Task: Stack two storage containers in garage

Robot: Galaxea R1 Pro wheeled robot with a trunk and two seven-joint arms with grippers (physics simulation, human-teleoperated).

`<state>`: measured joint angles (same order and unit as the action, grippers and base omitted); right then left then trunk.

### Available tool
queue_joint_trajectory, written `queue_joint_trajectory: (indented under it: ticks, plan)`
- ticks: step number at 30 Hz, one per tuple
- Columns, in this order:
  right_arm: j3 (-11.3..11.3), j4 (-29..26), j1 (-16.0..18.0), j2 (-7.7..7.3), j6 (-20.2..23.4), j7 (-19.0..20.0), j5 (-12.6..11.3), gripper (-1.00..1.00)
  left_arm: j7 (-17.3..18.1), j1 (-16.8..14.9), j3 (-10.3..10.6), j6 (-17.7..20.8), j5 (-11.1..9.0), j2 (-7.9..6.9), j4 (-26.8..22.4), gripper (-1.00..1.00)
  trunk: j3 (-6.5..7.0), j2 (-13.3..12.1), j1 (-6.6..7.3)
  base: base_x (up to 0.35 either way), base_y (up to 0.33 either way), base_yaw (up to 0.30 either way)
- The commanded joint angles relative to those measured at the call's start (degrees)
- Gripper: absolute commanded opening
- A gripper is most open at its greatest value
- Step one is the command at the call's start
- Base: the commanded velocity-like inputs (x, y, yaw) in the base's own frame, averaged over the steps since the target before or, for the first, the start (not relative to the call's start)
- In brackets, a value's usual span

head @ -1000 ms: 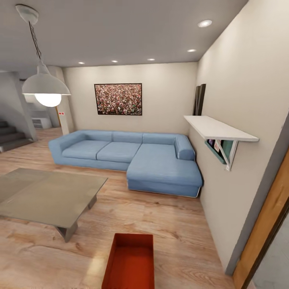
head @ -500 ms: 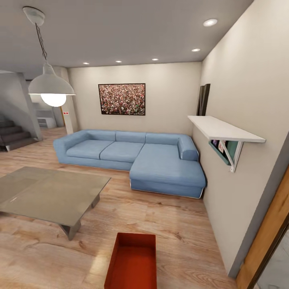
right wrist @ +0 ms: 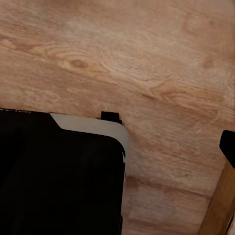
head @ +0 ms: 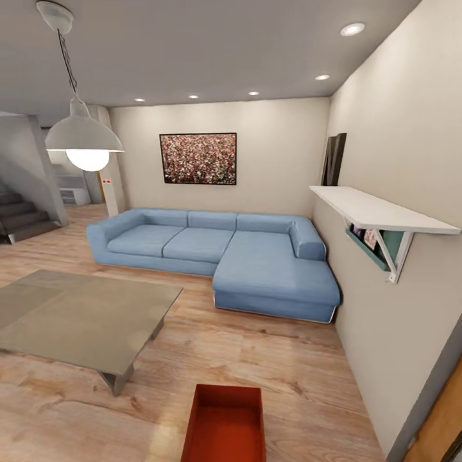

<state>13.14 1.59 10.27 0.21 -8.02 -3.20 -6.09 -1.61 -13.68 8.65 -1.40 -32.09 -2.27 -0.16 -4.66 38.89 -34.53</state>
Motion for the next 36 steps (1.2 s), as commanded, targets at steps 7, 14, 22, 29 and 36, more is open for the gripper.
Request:
queue_joint_trajectory:
  ticks: [7, 14, 22, 29, 36]
  plan:
    - [0.5, 0.2, 0.1, -0.02, -0.3, -0.1, -0.6, 1.0, -0.1, 0.0, 0.5, -0.1, -0.4, 0.07, 0.0, 1.0, -0.1, 0.1, -0.04, 0.251, 0.236, 0.0]
    - [0.5, 0.2, 0.1, 0.0, -0.3, -0.1, -0.6, 1.0, -0.1, 0.0, 0.5, -0.1, -0.5, 0.01, 0.0, 1.0, -0.1, 0.1, -0.04, 0.114, 0.09, 0.0]
    - [0.5, 0.2, 0.1, -0.01, -0.3, -0.1, -0.6, 1.0, -0.1, 0.0, 0.5, -0.2, -0.5, 0.11, 0.0, 1.0, -0.1, 0.1, -0.04, 0.008, 0.006, 0.0]
    - [0.4, 0.2, 0.1, 0.04, -0.3, -0.1, -0.6, 1.0, -0.1, 0.0, 0.5, -0.2, -0.5, 0.08, 0.0, 1.0, -0.1, 0.1, -0.04, 0.0, 0.0, -0.099]
    - [0.4, 0.2, 0.1, 0.0, -0.3, -0.1, -0.6, 1.0, -0.1, 0.0, 0.5, -0.1, -0.5, 0.08, 0.0, 1.0, -0.1, 0.1, -0.04, 0.0, 0.0, -0.081]
